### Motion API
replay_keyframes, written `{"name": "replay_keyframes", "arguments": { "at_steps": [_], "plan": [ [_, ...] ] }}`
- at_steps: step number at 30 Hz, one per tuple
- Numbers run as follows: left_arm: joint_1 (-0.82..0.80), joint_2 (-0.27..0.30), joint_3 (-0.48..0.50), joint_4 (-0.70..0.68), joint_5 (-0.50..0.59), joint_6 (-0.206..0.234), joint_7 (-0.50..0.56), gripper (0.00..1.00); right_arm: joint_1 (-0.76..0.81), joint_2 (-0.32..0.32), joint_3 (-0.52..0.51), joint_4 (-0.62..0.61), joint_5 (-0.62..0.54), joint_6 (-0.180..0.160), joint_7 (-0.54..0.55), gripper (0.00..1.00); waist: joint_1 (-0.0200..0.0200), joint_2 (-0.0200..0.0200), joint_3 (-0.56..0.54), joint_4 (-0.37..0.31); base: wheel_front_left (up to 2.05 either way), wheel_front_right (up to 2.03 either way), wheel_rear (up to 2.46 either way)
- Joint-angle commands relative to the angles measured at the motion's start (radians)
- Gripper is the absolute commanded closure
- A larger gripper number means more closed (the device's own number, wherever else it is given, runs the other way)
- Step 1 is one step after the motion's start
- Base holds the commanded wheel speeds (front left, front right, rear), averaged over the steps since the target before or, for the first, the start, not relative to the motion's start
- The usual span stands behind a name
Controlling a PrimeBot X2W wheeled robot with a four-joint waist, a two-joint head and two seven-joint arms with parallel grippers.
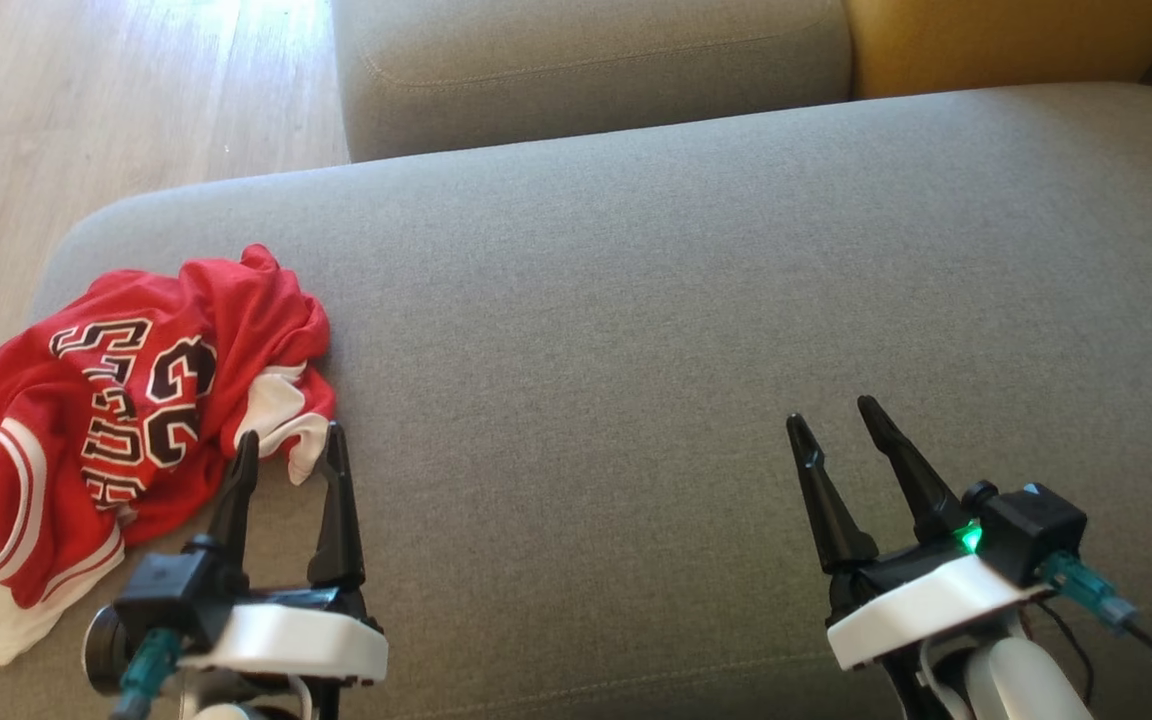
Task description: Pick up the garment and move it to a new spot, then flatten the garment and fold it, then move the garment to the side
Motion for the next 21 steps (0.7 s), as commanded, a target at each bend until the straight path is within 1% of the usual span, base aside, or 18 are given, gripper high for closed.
{"name": "replay_keyframes", "arguments": {
  "at_steps": [1, 9, 10, 13, 19, 21],
  "plan": [
    [-0.012, 0.007, 0.017, -0.044, 0.035, 0.007, -0.016, 0.0, -0.051, -0.01, 0.025, -0.044, -0.034, 0.0, -0.016, 0.0, 0.0, 0.0, 0.0, 0.0, 0.0, 0.0, 0.0],
    [0.001, 0.004, 0.013, -0.055, 0.137, 0.019, -0.04, 0.0, -0.048, -0.011, 0.04, -0.054, -0.145, 0.0, -0.039, 0.0, 0.0, 0.0, -0.003, 0.0, 0.0, 0.0, 0.0],
    [0.001, 0.004, 0.013, -0.055, 0.137, 0.019, -0.04, 0.0, -0.048, -0.011, 0.04, -0.054, -0.145, 0.0, -0.039, 0.0, 0.0, 0.0, -0.003, 0.0, 0.0, 0.0, 0.0],
    [0.007, 0.002, 0.011, -0.058, 0.186, 0.025, -0.051, 0.0, -0.048, -0.011, 0.048, -0.059, -0.193, 0.0, -0.051, 0.0, 0.0, 0.0, -0.005, -0.001, 0.0, 0.0, 0.0],
    [0.013, -0.002, 0.022, -0.048, 0.16, 0.012, -0.052, 0.0, -0.048, -0.011, 0.046, -0.056, -0.192, 0.0, -0.051, 0.0, 0.0, 0.0, -0.009, -0.003, 0.0, 0.0, 0.0],
    [0.016, -0.005, 0.032, -0.035, 0.135, 0.0, -0.052, 0.0, -0.048, -0.011, 0.046, -0.055, -0.192, 0.0, -0.051, 0.0, 0.0, 0.0, -0.009, -0.003, 0.0, 0.0, 0.0]
  ]
}}
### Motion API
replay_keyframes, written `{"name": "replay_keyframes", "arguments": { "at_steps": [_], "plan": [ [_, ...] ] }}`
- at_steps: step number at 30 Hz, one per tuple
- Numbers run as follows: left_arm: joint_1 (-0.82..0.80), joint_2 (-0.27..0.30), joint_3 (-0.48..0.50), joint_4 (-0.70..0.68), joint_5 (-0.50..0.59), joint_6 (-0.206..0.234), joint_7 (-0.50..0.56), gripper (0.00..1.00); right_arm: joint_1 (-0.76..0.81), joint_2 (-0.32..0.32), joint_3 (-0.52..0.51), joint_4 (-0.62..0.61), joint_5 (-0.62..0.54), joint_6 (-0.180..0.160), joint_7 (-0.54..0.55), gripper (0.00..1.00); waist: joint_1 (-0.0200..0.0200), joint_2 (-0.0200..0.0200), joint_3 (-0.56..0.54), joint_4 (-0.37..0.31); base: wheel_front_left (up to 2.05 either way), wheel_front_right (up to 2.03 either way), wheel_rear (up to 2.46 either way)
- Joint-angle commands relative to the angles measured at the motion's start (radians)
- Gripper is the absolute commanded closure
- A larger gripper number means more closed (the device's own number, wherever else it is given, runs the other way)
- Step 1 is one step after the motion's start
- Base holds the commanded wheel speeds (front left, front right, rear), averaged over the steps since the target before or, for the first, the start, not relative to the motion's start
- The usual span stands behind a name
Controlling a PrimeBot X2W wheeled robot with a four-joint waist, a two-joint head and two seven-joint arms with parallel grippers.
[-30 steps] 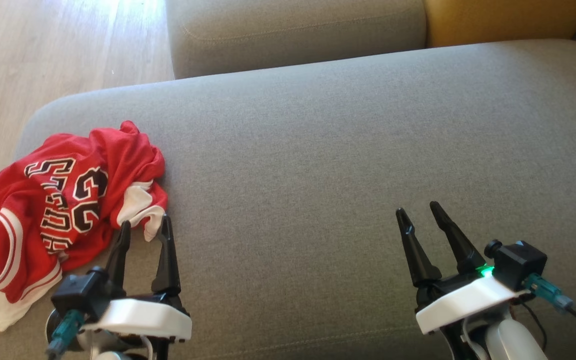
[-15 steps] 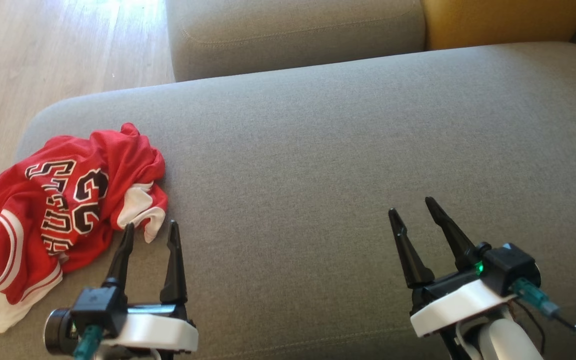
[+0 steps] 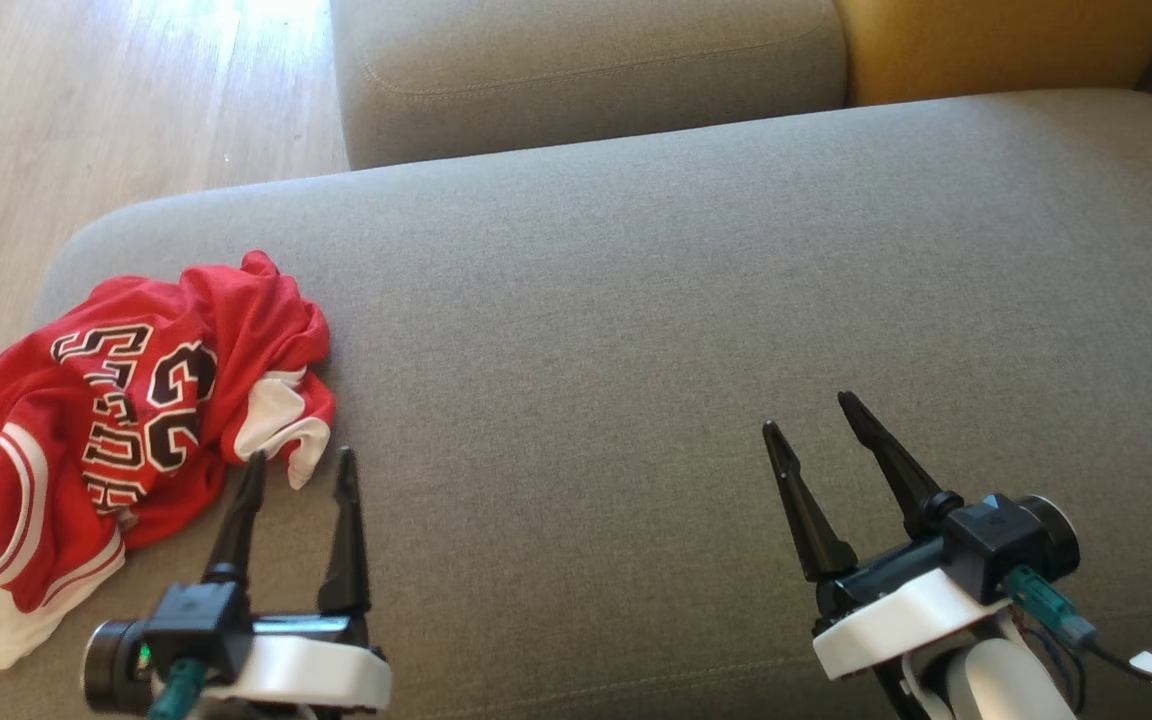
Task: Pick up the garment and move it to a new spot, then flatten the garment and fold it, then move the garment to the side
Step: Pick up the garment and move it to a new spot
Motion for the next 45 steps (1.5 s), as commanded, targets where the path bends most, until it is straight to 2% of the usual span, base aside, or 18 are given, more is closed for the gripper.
{"name": "replay_keyframes", "arguments": {
  "at_steps": [1, 14, 28, 35, 41, 45],
  "plan": [
    [-0.021, -0.003, 0.046, -0.025, -0.014, -0.006, -0.012, 0.0, -0.047, -0.01, 0.025, -0.035, -0.005, 0.0, -0.009, 0.0, 0.0, 0.0, 0.0, 0.0, 0.0, 0.0, 0.0],
    [-0.03, -0.008, 0.084, 0.045, -0.041, -0.04, -0.012, 0.0, -0.045, -0.01, 0.0, -0.012, -0.005, 0.0, -0.009, 0.0, 0.0, 0.0, 0.006, 0.003, 0.0, 0.0, 0.0],
    [-0.039, -0.008, 0.09, 0.047, -0.036, 0.0, -0.012, 0.0, -0.029, -0.01, 0.01, -0.011, -0.005, 0.0, -0.009, 0.0, 0.0, 0.0, 0.001, 0.061, 0.0, 0.0, 0.0],
    [-0.034, -0.008, 0.081, 0.021, -0.052, 0.03, -0.012, 0.0, -0.013, -0.01, 0.019, -0.011, -0.017, 0.0, -0.009, 0.0, 0.0, 0.0, -0.007, 0.135, 0.0, 0.0, 0.0],
    [-0.009, -0.008, 0.078, 0.002, -0.048, 0.043, -0.012, 0.0, 0.012, -0.01, 0.022, -0.007, -0.017, 0.0, -0.009, 0.0, 0.0, 0.0, -0.023, 0.244, 0.0, 0.0, 0.0],
    [0.007, -0.008, 0.083, -0.005, -0.044, 0.047, -0.012, 0.0, 0.023, -0.01, 0.023, -0.004, -0.01, 0.0, -0.009, 0.0, 0.0, 0.0, -0.035, 0.291, 0.0, 0.0, 0.0]
  ]
}}
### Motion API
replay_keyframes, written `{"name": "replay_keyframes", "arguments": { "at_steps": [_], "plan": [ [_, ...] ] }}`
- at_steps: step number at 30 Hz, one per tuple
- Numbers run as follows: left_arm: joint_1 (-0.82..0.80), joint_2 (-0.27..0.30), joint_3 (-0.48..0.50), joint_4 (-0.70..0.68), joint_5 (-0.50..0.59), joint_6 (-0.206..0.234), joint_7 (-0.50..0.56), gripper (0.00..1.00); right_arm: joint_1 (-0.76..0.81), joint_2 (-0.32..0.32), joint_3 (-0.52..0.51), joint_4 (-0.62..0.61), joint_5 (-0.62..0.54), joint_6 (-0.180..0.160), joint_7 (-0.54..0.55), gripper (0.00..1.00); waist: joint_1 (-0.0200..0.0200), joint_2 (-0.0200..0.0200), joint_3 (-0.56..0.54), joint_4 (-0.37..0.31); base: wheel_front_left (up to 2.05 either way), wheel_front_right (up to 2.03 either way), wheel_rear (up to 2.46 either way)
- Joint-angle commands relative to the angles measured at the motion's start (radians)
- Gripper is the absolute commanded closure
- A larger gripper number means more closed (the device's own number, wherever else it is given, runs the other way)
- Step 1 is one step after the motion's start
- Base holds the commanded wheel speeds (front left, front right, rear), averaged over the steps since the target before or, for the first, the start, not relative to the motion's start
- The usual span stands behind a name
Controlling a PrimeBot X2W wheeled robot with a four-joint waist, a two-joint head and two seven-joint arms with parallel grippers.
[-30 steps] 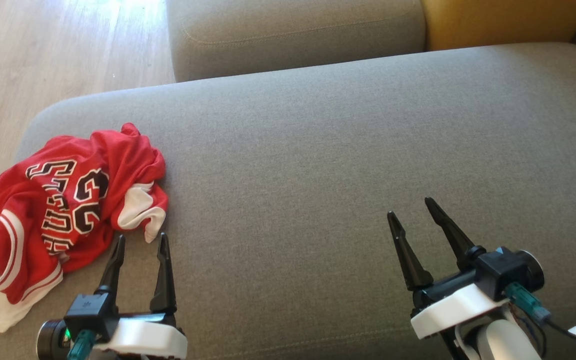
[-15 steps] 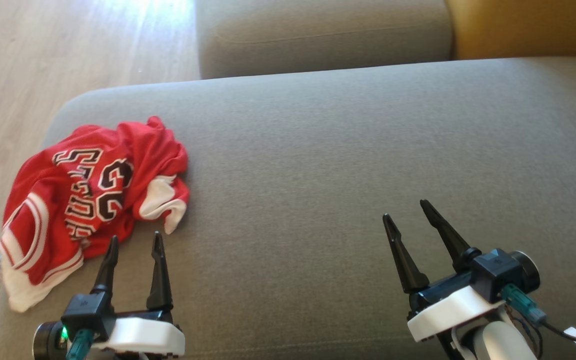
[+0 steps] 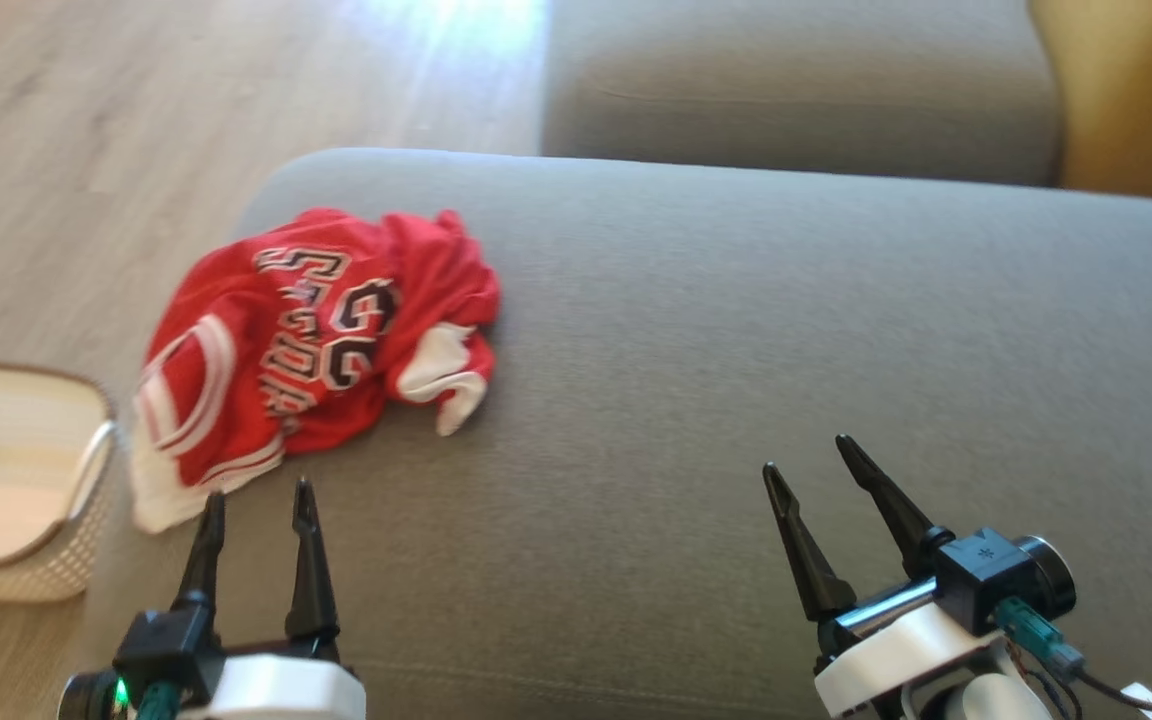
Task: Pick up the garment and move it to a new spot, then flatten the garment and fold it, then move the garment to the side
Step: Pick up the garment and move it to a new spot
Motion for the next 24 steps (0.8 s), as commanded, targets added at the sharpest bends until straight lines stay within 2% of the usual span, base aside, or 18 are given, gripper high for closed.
{"name": "replay_keyframes", "arguments": {
  "at_steps": [1, 9, 15, 18, 24],
  "plan": [
    [-0.031, -0.004, 0.035, -0.038, 0.007, 0.006, -0.012, 0.0, -0.025, -0.01, 0.025, -0.029, 0.001, 0.0, -0.009, 0.0, 0.0, 0.0, -0.016, 0.04, 0.0, 0.0, 0.0],
    [-0.011, -0.004, 0.045, -0.076, 0.004, 0.019, -0.012, 0.0, -0.011, -0.01, 0.028, -0.029, -0.017, 0.0, -0.009, 0.0, 0.0, 0.0, -0.001, 0.138, 0.0, 0.0, 0.0],
    [-0.055, -0.004, 0.065, -0.115, 0.012, 0.016, -0.012, 0.0, -0.024, -0.01, 0.019, -0.035, -0.051, 0.0, -0.009, 0.0, 0.0, 0.0, 0.056, 0.161, 0.0, 0.0, 0.0],
    [-0.122, 0.002, 0.082, -0.122, 0.03, -0.004, -0.012, 0.0, -0.036, -0.01, 0.007, -0.035, -0.066, 0.0, -0.009, 0.0, 0.0, 0.0, 0.096, 0.159, 0.0, 0.0, 0.0],
    [-0.352, 0.057, 0.114, -0.054, 0.057, -0.056, -0.012, 0.0, -0.071, -0.01, -0.02, -0.04, -0.105, 0.0, -0.009, 0.0, 0.0, 0.0, 0.203, 0.134, 0.0, 0.0, 0.0]
  ]
}}
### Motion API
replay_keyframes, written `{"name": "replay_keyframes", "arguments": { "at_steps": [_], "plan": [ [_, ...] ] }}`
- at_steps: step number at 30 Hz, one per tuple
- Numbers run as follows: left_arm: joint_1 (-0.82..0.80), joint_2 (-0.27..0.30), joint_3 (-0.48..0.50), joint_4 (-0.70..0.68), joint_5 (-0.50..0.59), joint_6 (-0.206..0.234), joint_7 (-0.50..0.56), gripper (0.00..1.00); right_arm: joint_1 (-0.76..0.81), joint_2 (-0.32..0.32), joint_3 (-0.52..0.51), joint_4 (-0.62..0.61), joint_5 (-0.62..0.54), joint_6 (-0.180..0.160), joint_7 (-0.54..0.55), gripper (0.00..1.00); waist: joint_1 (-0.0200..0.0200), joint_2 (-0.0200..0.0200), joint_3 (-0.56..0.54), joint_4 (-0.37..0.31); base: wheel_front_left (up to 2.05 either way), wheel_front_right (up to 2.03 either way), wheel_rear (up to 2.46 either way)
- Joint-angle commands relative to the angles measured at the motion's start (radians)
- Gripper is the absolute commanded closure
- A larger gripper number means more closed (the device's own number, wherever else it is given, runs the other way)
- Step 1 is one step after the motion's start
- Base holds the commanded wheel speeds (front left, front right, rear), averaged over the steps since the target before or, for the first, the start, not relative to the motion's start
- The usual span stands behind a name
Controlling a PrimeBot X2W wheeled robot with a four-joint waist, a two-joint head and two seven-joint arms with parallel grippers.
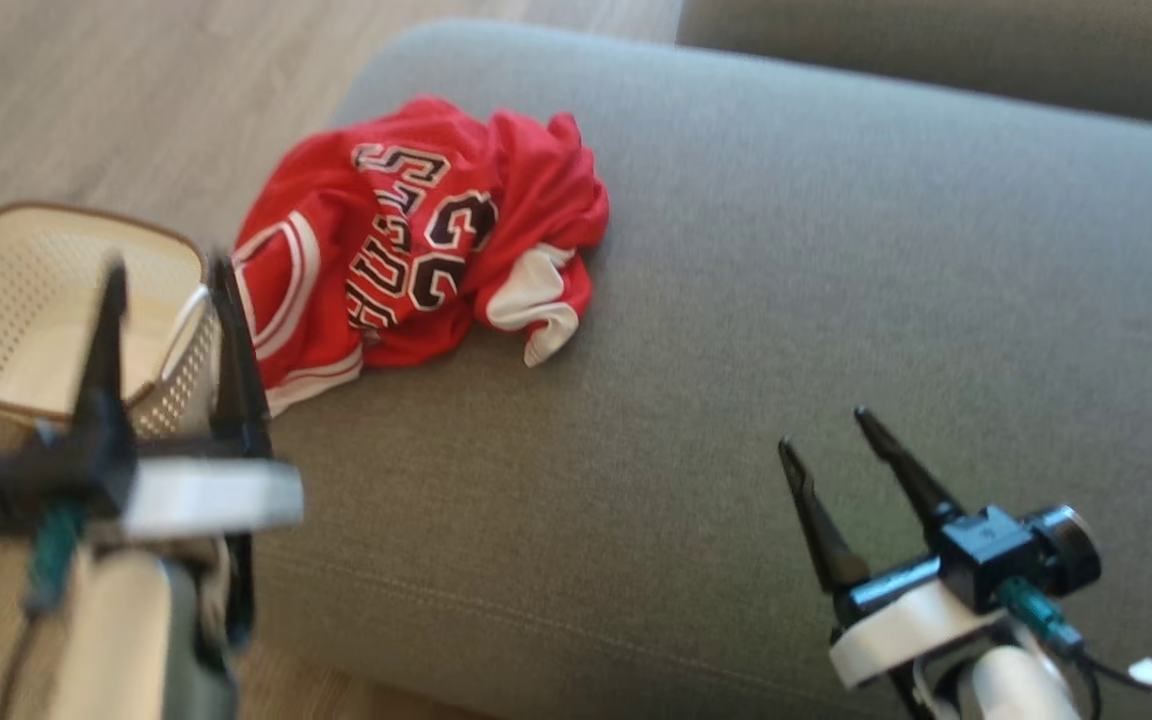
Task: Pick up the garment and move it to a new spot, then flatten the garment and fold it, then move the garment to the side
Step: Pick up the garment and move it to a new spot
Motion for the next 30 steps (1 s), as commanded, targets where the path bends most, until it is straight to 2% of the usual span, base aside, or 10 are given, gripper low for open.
{"name": "replay_keyframes", "arguments": {
  "at_steps": [1, 5, 10, 16, 23, 27, 29, 30],
  "plan": [
    [-0.118, 0.028, 0.05, -0.016, 0.009, -0.009, -0.012, 0.0, -0.057, -0.01, 0.013, -0.039, -0.02, 0.0, -0.009, 0.0, 0.0, 0.0, 0.074, -0.024, 0.0, 0.0, 0.0],
    [-0.311, 0.056, 0.072, 0.101, -0.022, -0.04, -0.006, 0.0, -0.085, -0.01, -0.008, -0.057, -0.053, 0.0, -0.009, 0.0, 0.0, 0.0, 0.153, -0.046, 0.0, 0.0, 0.0],
    [-0.53, 0.096, 0.08, 0.327, -0.07, -0.09, 0.153, 0.0, -0.117, -0.015, -0.025, -0.081, -0.082, 0.0, -0.009, 0.0, 0.0, 0.0, 0.243, -0.079, 0.0, 0.0, 0.0],
    [-0.737, 0.13, 0.081, 0.595, -0.094, -0.106, 0.318, 0.0, -0.15, -0.047, -0.045, -0.071, -0.037, 0.0, -0.009, 0.0, 0.0, 0.0, 0.335, -0.115, 0.0, 0.0, 0.0],
    [-0.829, 0.144, 0.053, 0.804, -0.1, -0.135, 0.455, 0.0, -0.163, -0.072, -0.053, -0.065, 0.014, 0.0, -0.009, 0.0, 0.0, 0.0, 0.36, -0.132, 0.0, 0.0, 0.0],
    [-0.832, 0.149, 0.046, 0.897, -0.107, -0.143, 0.482, 0.0, -0.167, -0.065, -0.045, -0.078, 0.033, 0.0, -0.009, 0.0, 0.0, 0.0, 0.362, -0.143, 0.0, 0.0, 0.0],
    [-0.832, 0.151, 0.047, 0.928, -0.112, -0.148, 0.464, 0.0, -0.171, -0.062, -0.036, -0.08, 0.04, 0.0, -0.009, 0.0, 0.0, 0.0, 0.361, -0.148, 0.0, 0.0, 0.0],
    [-0.833, 0.152, 0.051, 0.936, -0.115, -0.144, 0.437, 1.0, -0.173, -0.061, -0.033, -0.079, 0.043, 0.0, -0.009, 0.0, 0.0, 0.0, 0.359, -0.15, 0.0, 0.0, 0.0]
  ]
}}
